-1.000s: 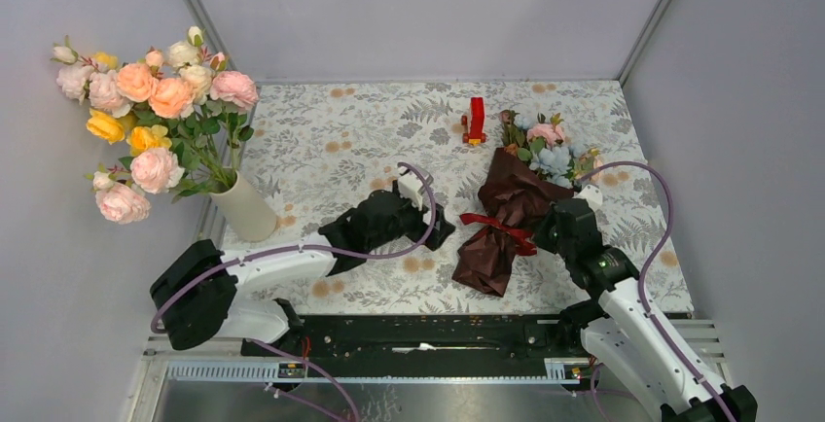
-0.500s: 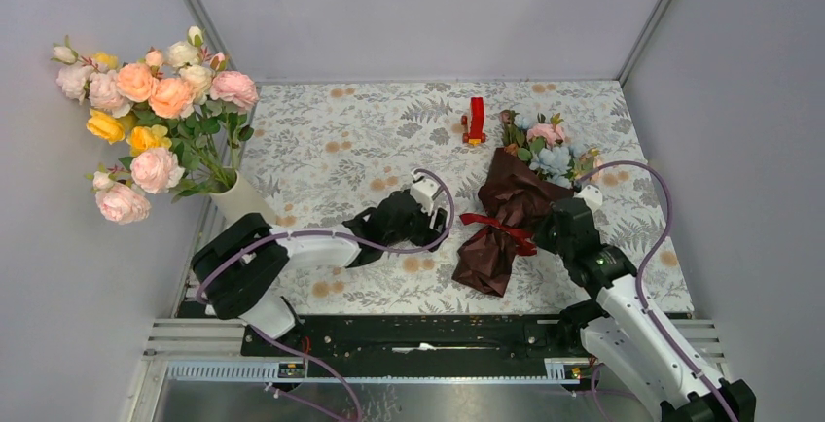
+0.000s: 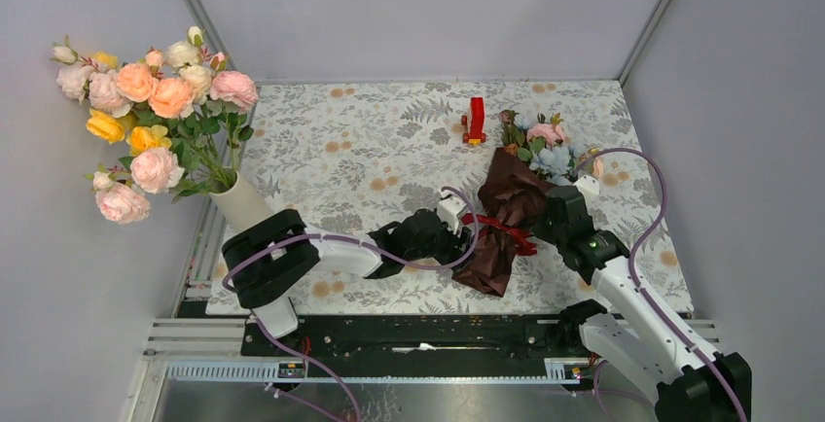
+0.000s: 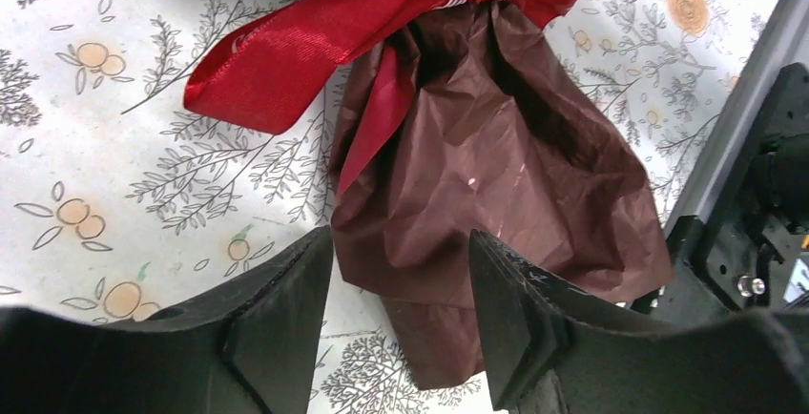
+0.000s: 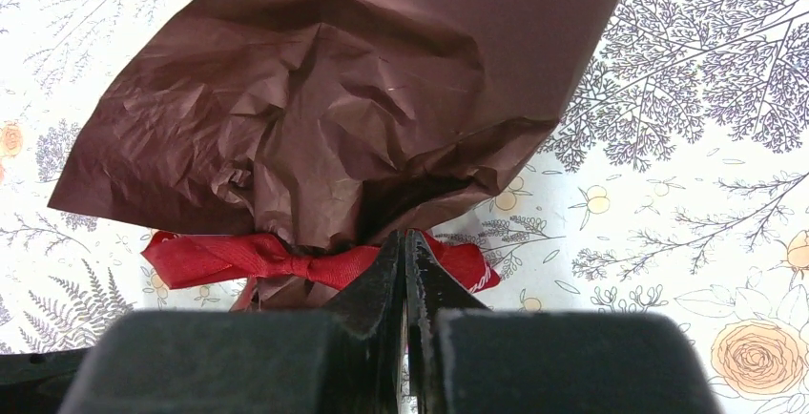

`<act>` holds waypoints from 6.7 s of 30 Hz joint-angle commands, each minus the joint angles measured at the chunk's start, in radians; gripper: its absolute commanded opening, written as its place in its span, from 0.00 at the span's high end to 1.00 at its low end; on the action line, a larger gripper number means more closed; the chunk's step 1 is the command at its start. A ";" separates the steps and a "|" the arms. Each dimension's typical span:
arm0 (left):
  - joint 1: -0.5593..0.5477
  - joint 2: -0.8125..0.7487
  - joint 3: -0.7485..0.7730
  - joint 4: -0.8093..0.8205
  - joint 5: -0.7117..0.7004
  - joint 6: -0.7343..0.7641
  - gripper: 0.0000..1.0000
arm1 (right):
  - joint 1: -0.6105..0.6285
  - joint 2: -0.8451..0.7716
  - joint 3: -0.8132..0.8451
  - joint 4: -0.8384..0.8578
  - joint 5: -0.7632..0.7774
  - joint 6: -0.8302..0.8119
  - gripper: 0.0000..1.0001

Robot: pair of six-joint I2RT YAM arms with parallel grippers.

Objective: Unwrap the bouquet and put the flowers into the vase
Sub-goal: Adjust the fake flower at the center of the board, then untie the ribbon from the wrapping paper.

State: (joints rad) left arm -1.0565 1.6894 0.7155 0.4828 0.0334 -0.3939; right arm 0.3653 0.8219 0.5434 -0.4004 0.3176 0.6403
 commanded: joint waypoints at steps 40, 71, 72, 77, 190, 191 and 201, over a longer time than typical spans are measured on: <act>0.189 0.048 0.144 0.162 0.338 -0.561 0.42 | -0.005 -0.064 0.001 -0.009 -0.003 0.006 1.00; 0.162 0.336 0.274 0.454 0.445 -0.714 0.57 | -0.006 -0.067 -0.006 0.003 -0.015 0.008 1.00; 0.162 0.340 0.281 0.462 0.447 -0.712 0.58 | -0.005 -0.067 -0.008 0.003 -0.016 0.008 1.00; 0.159 0.339 0.289 0.500 0.464 -0.671 0.62 | -0.005 -0.073 -0.009 0.003 -0.018 0.007 1.00; -0.021 -0.148 0.215 -0.213 0.128 -0.108 0.33 | -0.005 -0.129 -0.051 -0.019 0.034 -0.033 1.00; -0.008 -0.175 0.214 -0.226 0.134 -0.109 0.31 | -0.005 -0.130 -0.051 -0.018 0.035 -0.033 1.00; 0.151 -0.216 0.205 -0.257 0.210 -0.154 0.12 | -0.004 -0.111 -0.042 -0.015 0.043 -0.043 1.00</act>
State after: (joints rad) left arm -0.9501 1.4300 0.9215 0.2256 0.2054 -0.5243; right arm 0.3653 0.7033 0.4957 -0.4290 0.3248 0.6064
